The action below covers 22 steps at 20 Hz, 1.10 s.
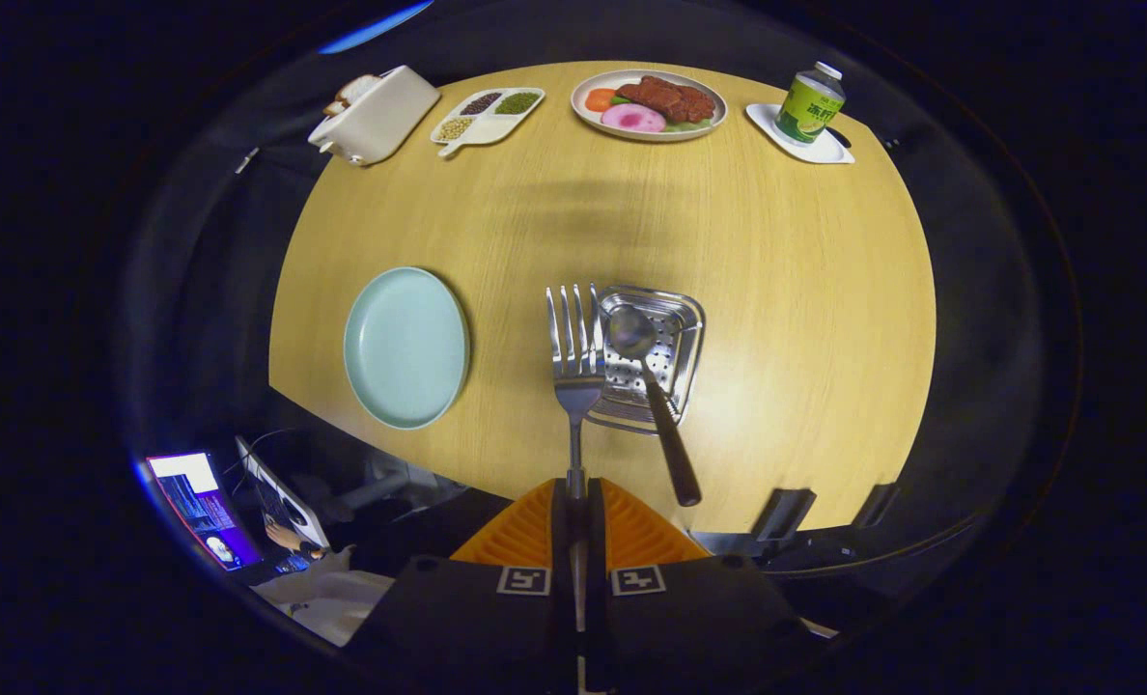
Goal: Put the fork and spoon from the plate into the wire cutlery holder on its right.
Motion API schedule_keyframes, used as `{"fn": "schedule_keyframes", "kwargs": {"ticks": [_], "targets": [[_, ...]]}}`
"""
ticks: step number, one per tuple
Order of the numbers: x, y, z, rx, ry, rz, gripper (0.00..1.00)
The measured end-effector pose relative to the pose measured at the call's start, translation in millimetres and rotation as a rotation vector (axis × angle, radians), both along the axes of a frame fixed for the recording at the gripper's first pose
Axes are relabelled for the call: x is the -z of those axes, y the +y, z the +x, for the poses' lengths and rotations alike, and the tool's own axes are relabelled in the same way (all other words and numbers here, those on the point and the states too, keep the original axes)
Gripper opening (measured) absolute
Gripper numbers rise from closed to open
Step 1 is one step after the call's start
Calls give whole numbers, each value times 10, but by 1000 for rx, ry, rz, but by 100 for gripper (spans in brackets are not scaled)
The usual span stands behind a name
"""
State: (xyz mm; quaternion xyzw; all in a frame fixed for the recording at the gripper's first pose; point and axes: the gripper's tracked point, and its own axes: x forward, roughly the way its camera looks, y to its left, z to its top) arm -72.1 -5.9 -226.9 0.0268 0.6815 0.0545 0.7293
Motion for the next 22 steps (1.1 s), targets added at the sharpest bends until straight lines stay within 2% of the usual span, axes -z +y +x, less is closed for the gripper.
{"fn": "schedule_keyframes", "kwargs": {"ticks": [2, 5, 9, 13, 16, 20, 22], "targets": [[23, -80, 15, 31, 62, 6, 8], [52, -204, -7, -31, 146, -25, 8], [102, -274, -88, -68, 294, -54, 8], [162, -269, 13, -71, 317, -70, 8], [198, -266, 33, -56, 340, -69, 13], [143, -235, 189, -29, 285, -34, 31], [93, -284, 257, -33, 234, -37, 59]]}}
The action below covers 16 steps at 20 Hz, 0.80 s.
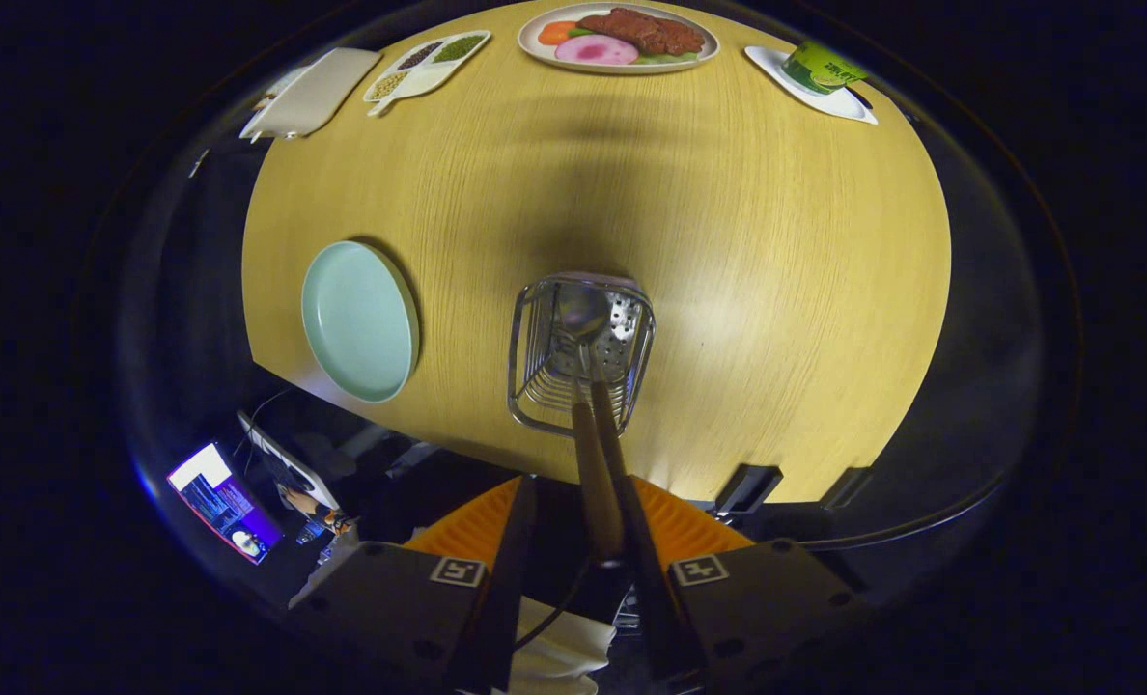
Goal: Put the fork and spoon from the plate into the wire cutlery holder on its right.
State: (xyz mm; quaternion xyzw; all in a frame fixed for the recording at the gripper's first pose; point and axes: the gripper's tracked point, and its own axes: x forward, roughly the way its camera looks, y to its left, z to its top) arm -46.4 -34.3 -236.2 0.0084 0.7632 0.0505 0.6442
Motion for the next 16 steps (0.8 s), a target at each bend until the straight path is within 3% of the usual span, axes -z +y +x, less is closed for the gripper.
{"fn": "schedule_keyframes", "kwargs": {"ticks": [1, 3, 5, 16], "targets": [[-45, -5, 9, 5, -19, 9, 73], [-124, 64, 25, 19, -54, 30, 90], [-201, 44, 28, -14, -96, 46, 100], [-915, 118, 243, 50, -463, 124, 99]]}}
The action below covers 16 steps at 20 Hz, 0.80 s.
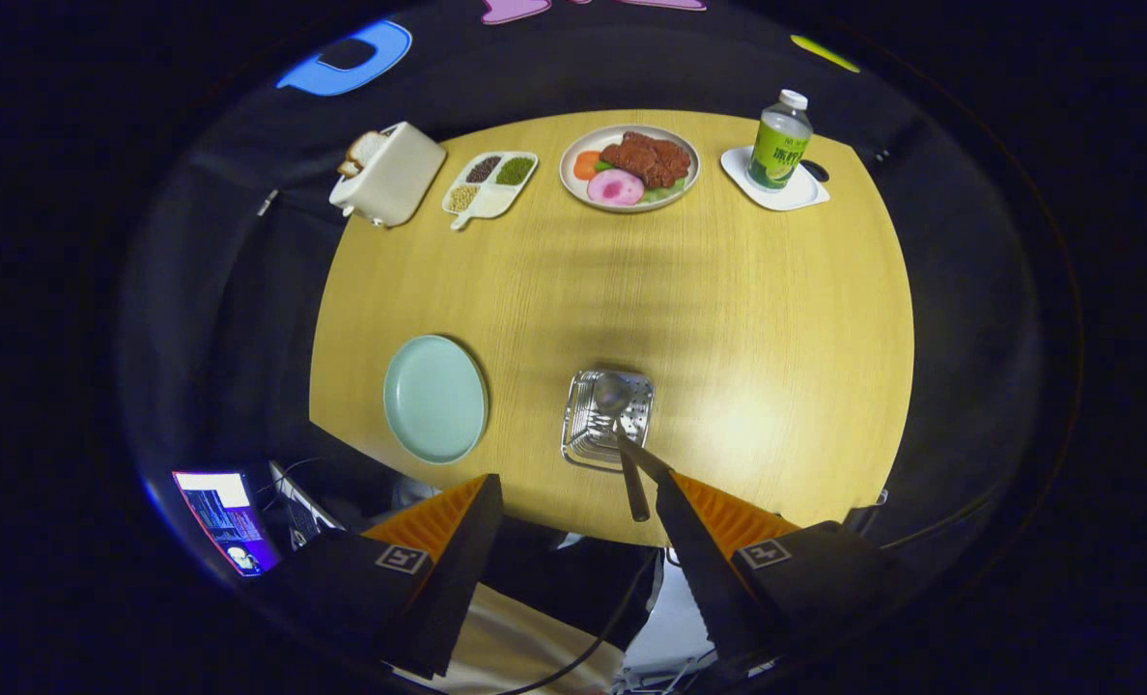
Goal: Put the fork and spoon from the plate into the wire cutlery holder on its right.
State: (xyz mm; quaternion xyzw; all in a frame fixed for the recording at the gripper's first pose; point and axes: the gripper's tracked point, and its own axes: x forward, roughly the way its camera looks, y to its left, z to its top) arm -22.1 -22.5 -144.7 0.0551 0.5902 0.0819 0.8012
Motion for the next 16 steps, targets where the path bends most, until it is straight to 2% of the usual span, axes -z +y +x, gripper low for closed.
{"fn": "schedule_keyframes", "kwargs": {"ticks": [3, 9, 13, 16], "targets": [[-347, 5, 95, -7, -167, -27, 100], [-1168, 320, 216, 16, -491, 13, 100], [-1673, 460, 275, 70, -692, 61, 99], [-2050, 307, 393, 153, -888, 16, 99]]}}
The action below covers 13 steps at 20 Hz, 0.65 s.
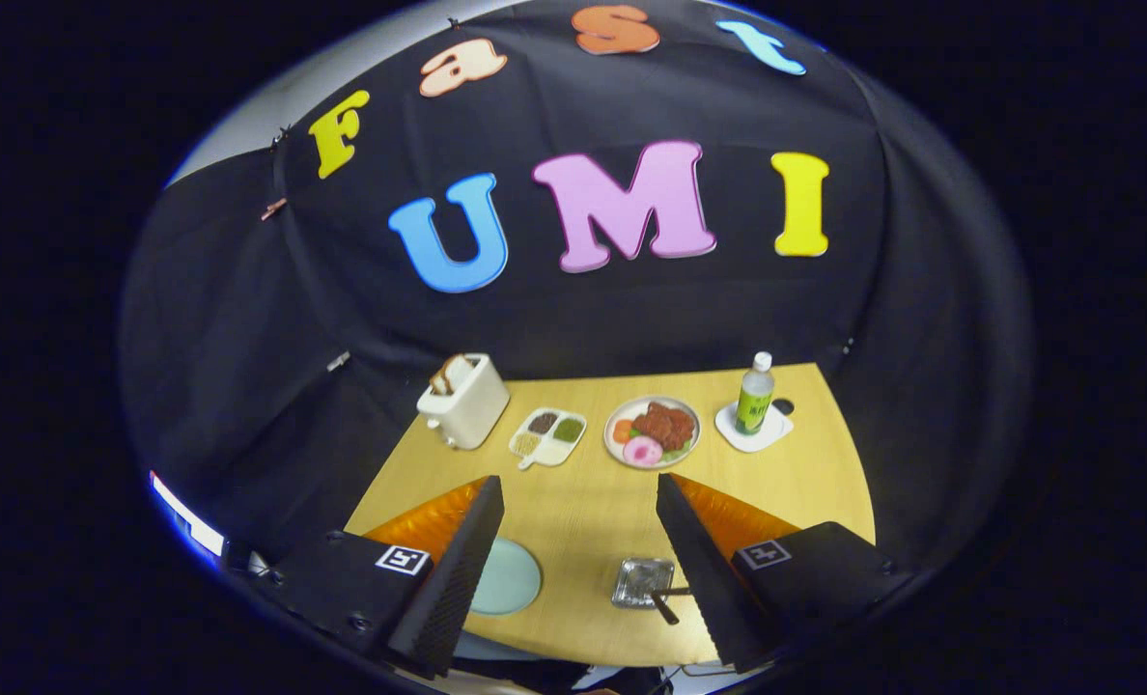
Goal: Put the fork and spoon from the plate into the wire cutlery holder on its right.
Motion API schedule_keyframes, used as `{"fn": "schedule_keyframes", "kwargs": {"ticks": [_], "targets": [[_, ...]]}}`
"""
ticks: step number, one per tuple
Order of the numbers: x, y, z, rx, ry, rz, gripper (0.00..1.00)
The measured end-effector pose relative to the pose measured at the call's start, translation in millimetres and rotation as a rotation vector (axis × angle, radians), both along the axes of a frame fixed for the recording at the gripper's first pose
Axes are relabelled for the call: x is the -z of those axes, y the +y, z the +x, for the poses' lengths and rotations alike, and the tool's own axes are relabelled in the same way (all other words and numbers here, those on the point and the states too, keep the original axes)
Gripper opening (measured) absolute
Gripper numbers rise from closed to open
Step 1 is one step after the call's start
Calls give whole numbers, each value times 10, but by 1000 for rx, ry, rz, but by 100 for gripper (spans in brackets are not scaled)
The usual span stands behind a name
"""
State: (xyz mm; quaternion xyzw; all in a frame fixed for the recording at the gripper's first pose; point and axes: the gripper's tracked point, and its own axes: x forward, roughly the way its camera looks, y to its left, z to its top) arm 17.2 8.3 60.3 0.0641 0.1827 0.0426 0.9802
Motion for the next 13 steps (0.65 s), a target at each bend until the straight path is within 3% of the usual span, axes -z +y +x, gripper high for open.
{"fn": "schedule_keyframes", "kwargs": {"ticks": [4, 13], "targets": [[-344, -94, 8, 104, -186, -17, 99], [-434, -43, 14, 217, -269, -15, 99]]}}
